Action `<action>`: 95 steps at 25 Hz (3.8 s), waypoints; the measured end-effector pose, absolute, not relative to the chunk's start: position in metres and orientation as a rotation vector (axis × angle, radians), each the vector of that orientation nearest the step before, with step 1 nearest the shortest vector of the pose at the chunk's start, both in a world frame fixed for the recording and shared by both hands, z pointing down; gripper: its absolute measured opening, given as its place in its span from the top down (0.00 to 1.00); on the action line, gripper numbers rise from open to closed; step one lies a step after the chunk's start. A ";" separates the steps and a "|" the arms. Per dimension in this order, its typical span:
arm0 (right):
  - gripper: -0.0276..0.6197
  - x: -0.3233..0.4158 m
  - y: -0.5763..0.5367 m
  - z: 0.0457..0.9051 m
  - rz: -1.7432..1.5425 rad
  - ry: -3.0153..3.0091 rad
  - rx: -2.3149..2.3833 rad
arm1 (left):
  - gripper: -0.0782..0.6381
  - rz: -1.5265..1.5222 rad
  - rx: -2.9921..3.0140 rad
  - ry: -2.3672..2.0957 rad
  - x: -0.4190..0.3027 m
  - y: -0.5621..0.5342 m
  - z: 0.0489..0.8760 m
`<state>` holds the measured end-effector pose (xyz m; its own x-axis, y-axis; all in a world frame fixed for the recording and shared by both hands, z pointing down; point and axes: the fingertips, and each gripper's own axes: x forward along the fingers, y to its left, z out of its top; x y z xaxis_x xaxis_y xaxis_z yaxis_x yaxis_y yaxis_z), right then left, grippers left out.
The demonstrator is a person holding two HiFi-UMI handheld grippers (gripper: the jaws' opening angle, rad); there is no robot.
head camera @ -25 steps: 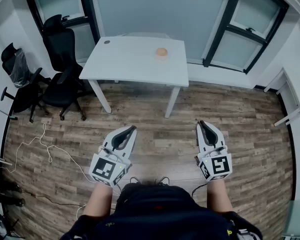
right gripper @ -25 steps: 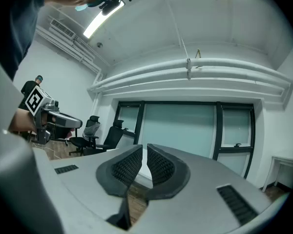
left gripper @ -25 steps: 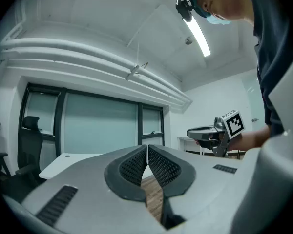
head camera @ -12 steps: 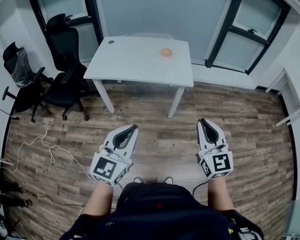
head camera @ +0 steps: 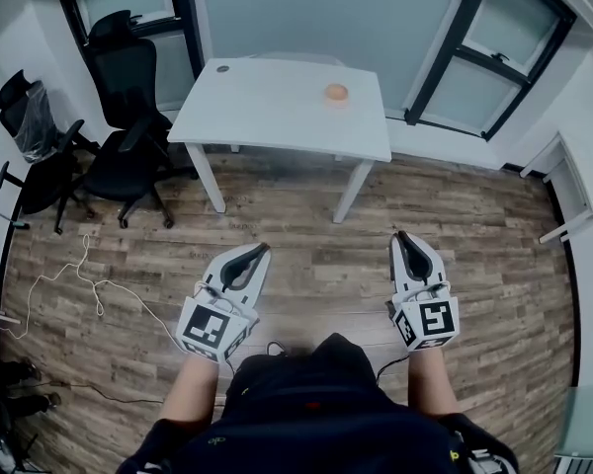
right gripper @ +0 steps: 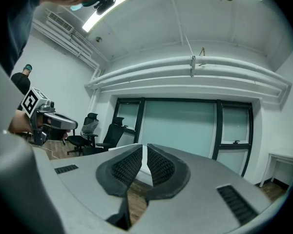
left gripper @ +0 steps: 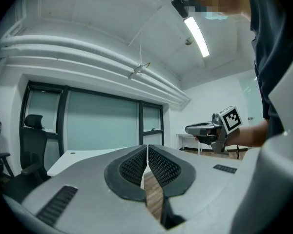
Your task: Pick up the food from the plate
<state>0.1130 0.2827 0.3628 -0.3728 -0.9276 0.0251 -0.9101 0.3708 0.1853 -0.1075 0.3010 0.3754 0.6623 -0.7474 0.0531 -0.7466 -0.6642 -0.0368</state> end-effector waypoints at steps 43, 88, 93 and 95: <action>0.88 0.246 -0.116 0.415 -0.017 -2.584 1.563 | 0.85 -0.242 -2.875 1.390 0.024 -0.067 0.395; 0.41 0.162 -0.557 0.588 0.001 -2.298 0.992 | 0.85 -0.313 -2.992 1.606 -0.032 -0.460 0.472; 0.37 0.158 -0.587 0.663 -0.050 -2.200 0.728 | 0.85 -0.421 -2.952 1.756 -0.030 -0.464 0.498; 0.37 0.150 -0.593 0.689 -0.080 -2.168 0.626 | 0.85 -0.436 -2.937 1.812 -0.034 -0.464 0.504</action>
